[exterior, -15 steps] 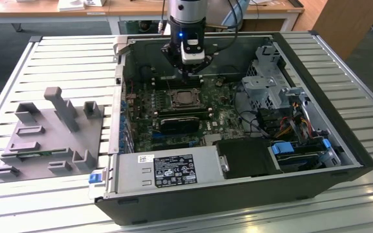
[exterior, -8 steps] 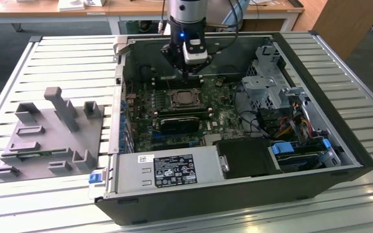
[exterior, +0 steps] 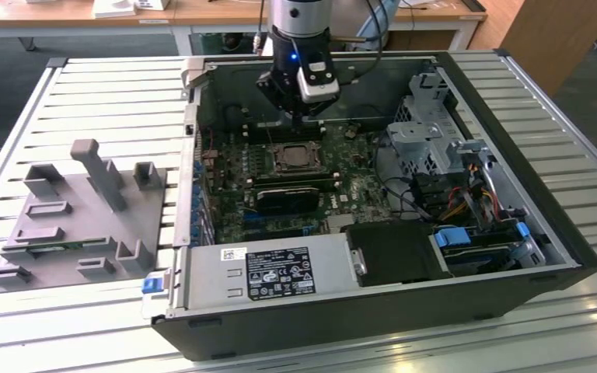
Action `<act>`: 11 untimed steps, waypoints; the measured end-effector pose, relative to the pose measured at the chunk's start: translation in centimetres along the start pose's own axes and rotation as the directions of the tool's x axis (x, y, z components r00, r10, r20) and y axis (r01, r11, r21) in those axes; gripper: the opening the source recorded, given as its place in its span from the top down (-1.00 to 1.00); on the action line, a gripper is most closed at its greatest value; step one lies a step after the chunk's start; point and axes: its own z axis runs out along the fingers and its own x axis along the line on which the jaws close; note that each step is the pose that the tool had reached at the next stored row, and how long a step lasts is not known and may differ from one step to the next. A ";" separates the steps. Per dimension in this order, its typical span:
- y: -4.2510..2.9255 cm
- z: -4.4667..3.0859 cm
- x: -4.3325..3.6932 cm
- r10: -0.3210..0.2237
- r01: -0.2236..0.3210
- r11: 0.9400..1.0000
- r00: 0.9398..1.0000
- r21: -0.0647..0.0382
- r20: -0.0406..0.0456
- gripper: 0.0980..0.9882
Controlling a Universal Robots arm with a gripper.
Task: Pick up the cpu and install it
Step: 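Install the first cpu locking lever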
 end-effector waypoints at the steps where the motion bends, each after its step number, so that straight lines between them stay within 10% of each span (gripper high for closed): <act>1: 0.00 0.00 0.00 -0.009 0.009 1.000 1.000 0.000 0.000 0.98; 11: 0.00 0.00 0.00 -0.066 0.066 0.998 0.998 -0.002 -0.001 0.98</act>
